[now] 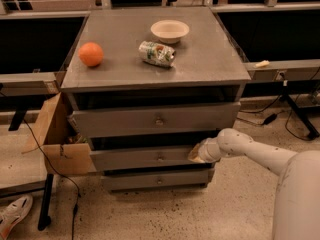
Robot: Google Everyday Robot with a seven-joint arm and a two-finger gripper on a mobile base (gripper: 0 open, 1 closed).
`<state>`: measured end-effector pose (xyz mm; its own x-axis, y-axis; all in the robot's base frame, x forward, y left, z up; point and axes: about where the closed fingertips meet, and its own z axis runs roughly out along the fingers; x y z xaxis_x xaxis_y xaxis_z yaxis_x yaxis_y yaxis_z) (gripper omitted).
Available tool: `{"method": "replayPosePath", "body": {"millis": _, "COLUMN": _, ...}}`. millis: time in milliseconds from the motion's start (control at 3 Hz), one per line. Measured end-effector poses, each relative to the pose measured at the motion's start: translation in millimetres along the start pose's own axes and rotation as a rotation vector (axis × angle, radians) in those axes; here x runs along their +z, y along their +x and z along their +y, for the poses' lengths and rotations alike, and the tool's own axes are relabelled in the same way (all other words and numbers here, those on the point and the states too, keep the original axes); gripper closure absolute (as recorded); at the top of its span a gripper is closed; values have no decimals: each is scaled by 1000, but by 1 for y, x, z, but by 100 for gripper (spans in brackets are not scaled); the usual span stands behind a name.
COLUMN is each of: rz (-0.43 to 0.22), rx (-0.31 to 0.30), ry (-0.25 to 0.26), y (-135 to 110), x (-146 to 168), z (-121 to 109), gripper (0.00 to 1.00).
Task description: Close middle drawer
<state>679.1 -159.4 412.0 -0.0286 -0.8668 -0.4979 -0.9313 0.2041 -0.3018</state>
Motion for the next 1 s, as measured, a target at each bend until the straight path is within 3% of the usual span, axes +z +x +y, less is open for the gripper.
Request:
{"method": "replayPosePath", "body": {"millis": 333, "rz": -13, "rx": 21, "ry": 18, "y": -4, "x": 0, "z": -2, "gripper": 100}}
{"method": "replayPosePath", "body": {"millis": 1000, "rz": -50, "rx": 151, "ry": 70, "y": -11, "x": 0, "z": 11, "gripper": 100}}
